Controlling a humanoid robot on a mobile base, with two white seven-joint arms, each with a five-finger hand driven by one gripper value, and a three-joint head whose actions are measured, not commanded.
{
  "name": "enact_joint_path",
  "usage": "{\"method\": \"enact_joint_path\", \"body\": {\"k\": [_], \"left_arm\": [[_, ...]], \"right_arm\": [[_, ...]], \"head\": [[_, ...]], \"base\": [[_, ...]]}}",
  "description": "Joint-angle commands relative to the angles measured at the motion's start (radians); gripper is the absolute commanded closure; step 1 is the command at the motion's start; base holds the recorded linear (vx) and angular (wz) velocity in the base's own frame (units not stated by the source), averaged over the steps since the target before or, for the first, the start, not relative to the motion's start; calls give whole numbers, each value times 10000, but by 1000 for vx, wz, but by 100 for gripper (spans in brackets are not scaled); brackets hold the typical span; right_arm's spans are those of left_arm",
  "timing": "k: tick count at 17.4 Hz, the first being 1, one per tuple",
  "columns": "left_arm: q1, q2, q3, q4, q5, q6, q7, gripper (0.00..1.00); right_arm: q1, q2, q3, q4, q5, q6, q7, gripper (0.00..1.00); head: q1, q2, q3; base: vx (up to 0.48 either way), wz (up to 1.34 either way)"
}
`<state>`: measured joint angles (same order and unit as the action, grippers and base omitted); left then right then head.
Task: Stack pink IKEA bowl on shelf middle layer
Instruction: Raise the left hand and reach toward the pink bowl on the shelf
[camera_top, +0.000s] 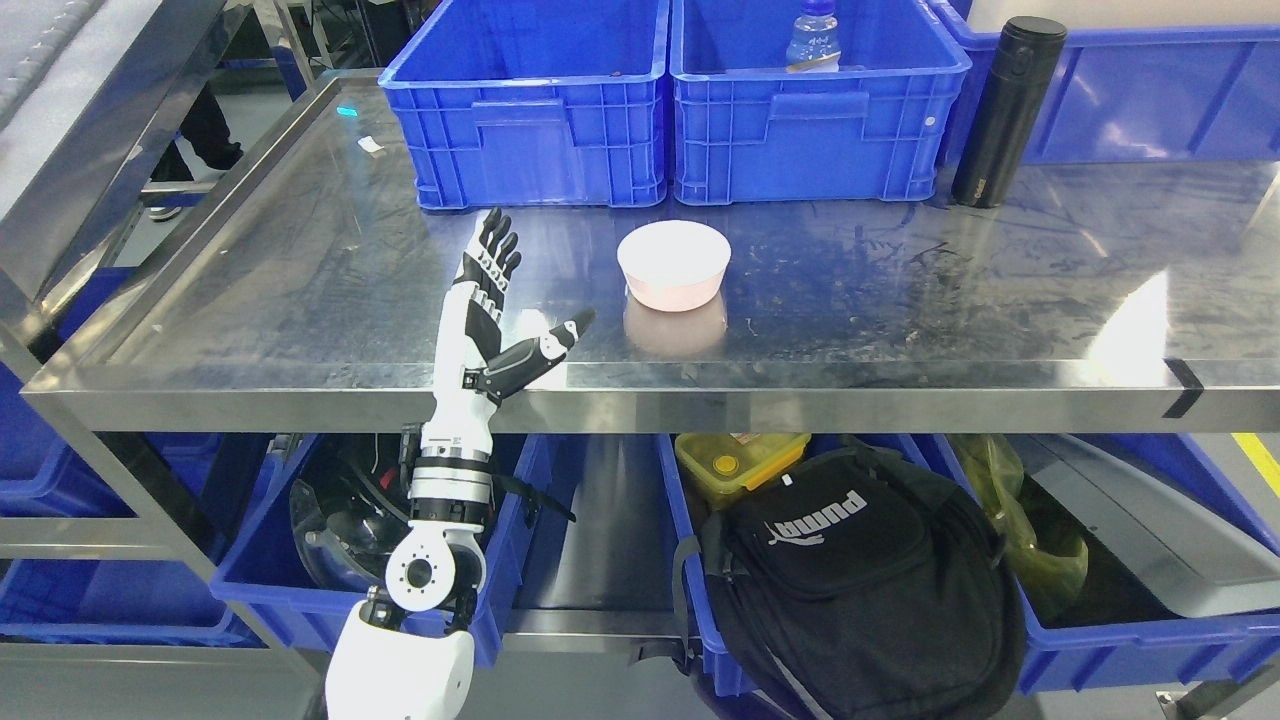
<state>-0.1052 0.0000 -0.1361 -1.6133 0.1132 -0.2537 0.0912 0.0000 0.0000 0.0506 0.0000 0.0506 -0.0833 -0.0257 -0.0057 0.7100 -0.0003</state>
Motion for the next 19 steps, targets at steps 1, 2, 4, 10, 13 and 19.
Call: {"method": "enact_joint_path", "body": {"k": [1,2,4,10,13,19], "left_arm": [[55,174,-81,-19,-12,-9,8,0],[55,174,-66,-19,-12,-24,8,0],[10,174,316,-4,-12,-405,8,0],[-1887,4717,410,57,-1477,-746,-1949,0],[-3239,5933,166,119,-3640,-623,-5117,0],[-4377,5585,72,119,-5718,-669,-8734,0]], "right_arm": [[215,-175,0,-175,0,4,-4,0],[215,-175,0,-175,0,4,-4,0],[215,-175,0,-175,0,4,-4,0],[215,-175,0,-175,0,4,-4,0],[215,-175,0,-175,0,4,-4,0],[215,-175,0,-175,0,4,-4,0]], "head": [[0,0,0],[0,0,0],[0,0,0],[0,0,0],[0,0,0],[0,0,0]], "base": [[0,0],[0,0],[0,0],[0,0],[0,0],[1,-5]]}}
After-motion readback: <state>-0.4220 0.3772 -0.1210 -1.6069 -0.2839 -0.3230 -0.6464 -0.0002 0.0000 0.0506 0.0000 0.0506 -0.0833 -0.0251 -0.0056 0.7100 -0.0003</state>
